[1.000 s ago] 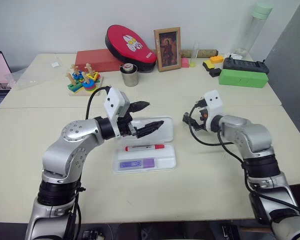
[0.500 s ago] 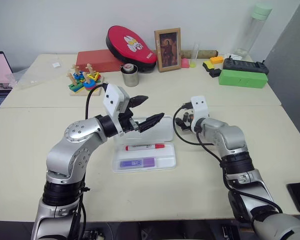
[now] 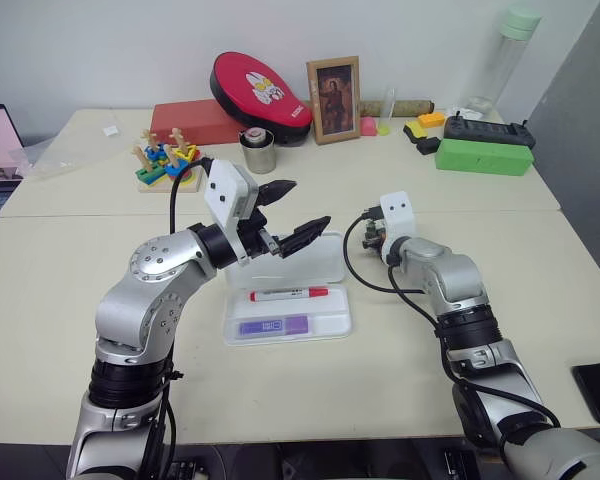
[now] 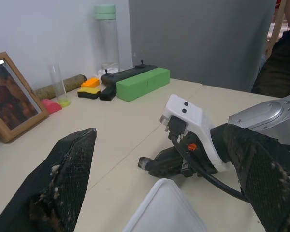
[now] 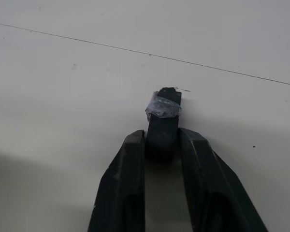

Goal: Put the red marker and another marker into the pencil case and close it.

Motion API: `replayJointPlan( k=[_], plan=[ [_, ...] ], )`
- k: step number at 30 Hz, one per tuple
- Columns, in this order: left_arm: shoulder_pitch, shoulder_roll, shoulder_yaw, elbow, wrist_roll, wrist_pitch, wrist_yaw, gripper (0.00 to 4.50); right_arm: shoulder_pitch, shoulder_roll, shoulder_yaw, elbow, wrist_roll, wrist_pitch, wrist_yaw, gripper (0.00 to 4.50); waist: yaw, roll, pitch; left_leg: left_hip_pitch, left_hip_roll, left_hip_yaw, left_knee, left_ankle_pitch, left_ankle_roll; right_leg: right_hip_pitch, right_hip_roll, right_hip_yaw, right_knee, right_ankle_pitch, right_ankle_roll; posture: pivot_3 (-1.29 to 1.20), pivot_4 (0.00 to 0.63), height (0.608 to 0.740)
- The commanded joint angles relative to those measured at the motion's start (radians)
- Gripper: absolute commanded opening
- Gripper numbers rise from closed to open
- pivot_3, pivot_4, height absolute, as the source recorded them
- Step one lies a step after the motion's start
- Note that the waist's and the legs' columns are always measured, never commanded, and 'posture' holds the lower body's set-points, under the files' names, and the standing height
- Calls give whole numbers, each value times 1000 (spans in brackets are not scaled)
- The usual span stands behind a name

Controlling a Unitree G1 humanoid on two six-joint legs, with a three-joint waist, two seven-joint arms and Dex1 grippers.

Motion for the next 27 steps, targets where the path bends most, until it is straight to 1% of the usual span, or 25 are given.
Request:
replayJointPlan(
  k=[1,3,5,7,10,12,14,16,18,22,24,27],
  plan=[
    [-21,6,-4,-11,2,-23,-2,4500,-7,2,-12,-19,-8,-20,1,251,0,0,0,0,0,0,0,0,0,0,0,0,0,0,0,0,150,740],
    [-19,17,-8,-6,14,-31,-10,4500,-4,-6,-7,-34,-14,-44,16,251,0,0,0,0,0,0,0,0,0,0,0,0,0,0,0,0,150,740],
    [-8,50,1,0,22,-38,-36,4500,-8,-21,-25,-61,-1,-69,42,250,0,0,0,0,0,0,0,0,0,0,0,0,0,0,0,0,150,740],
    [7,93,26,-1,-2,-26,-75,4500,-10,-57,-30,-96,19,-112,110,250,0,0,0,0,0,0,0,0,0,-1,0,0,0,0,0,0,150,740],
    [48,194,66,-20,-50,-6,-172,4500,-9,-170,-37,-177,67,-238,306,245,0,1,1,-1,0,0,0,0,0,-1,0,1,0,0,0,0,150,740],
    [92,268,86,-37,-82,6,-249,4500,3,-256,-62,-229,139,-246,454,245,0,2,1,-1,0,0,-1,0,0,-1,0,1,-1,0,0,0,150,740],
    [130,332,106,-31,-92,-1,-312,4500,57,-378,-42,-316,203,-255,655,245,2,2,1,-1,0,0,-2,0,0,-1,0,0,-3,0,0,0,150,740],
    [152,374,120,-27,-100,-12,-355,4500,113,-469,-4,-403,263,-258,820,245,5,2,1,-1,1,0,-3,0,0,0,0,0,-4,0,0,0,150,740],
    [163,395,124,-28,-111,-13,-376,4500,146,-508,35,-468,297,-253,900,245,6,2,1,0,1,0,-4,0,0,1,0,-1,-7,0,0,0,150,740],
    [207,436,122,-41,-118,-11,-424,4500,194,-544,114,-588,333,-211,978,245,-1,2,1,0,2,1,-4,0,1,2,1,0,-8,0,0,0,150,740],
    [233,451,116,-49,-110,-22,-444,4500,209,-554,170,-623,312,-201,986,245,-1,2,1,0,3,1,-4,0,1,2,2,0,-8,0,0,0,150,740],
    [250,459,115,-63,-118,-23,-455,4500,217,-549,229,-618,260,-227,974,245,5,2,1,0,3,1,-4,0,0,2,2,0,-8,0,0,0,150,740]
  ],
)
